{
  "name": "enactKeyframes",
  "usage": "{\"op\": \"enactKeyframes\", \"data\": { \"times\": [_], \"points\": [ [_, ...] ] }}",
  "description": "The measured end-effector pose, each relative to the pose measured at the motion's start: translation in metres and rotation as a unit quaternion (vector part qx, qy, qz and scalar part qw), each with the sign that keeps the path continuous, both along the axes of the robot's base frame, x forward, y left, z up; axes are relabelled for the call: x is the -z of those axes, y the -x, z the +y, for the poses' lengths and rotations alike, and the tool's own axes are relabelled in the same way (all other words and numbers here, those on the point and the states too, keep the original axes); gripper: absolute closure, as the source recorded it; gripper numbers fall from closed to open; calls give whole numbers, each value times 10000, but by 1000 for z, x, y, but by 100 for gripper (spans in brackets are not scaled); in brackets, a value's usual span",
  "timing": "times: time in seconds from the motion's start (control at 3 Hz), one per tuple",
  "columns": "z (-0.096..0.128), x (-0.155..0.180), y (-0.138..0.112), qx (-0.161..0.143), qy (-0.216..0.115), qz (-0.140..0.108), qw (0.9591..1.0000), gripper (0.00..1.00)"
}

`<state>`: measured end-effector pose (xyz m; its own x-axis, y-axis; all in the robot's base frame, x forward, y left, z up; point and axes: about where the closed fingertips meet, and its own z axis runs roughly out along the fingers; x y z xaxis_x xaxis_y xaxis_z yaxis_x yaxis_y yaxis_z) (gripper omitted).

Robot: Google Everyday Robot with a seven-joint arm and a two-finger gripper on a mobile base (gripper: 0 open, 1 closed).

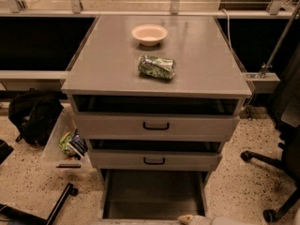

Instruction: Open bottom drawer

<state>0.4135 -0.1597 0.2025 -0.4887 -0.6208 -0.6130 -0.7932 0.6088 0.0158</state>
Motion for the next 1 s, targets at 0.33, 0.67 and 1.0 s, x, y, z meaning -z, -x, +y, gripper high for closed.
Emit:
{"op": "enactKeyframes", "data": {
  "times": [0.33,0.67,1.0],
  "points": [
    [0,0,0,0,0,0,10000,12],
    [0,0,0,0,0,0,10000,0],
    [0,0,0,-1,-1,0,10000,0]
  ]
}}
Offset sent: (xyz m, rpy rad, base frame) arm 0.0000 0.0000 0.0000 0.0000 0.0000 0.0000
